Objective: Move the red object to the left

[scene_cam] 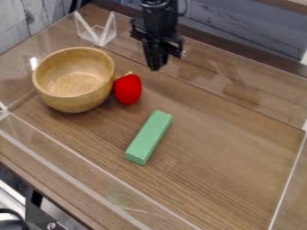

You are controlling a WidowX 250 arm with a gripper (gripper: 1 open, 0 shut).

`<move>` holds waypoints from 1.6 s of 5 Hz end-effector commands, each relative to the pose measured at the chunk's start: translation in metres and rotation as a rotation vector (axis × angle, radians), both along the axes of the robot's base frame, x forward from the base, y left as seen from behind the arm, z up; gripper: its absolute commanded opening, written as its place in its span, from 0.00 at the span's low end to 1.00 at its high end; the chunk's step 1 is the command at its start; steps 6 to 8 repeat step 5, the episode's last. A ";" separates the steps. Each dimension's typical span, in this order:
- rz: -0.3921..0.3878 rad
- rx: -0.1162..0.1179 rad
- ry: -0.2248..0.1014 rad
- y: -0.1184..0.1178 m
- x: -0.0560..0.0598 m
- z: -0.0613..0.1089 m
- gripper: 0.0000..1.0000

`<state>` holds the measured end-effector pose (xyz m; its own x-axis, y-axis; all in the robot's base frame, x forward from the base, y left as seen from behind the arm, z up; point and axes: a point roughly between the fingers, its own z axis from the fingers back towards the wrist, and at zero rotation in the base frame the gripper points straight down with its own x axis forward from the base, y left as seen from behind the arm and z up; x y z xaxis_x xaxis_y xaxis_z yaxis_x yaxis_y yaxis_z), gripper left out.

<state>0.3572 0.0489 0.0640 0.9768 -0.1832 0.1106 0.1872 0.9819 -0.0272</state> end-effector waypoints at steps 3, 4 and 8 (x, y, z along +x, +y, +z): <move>-0.076 -0.003 -0.044 -0.020 0.018 0.006 0.00; -0.030 -0.008 -0.053 -0.011 0.019 0.000 0.00; 0.016 -0.011 -0.064 -0.002 0.020 -0.004 0.00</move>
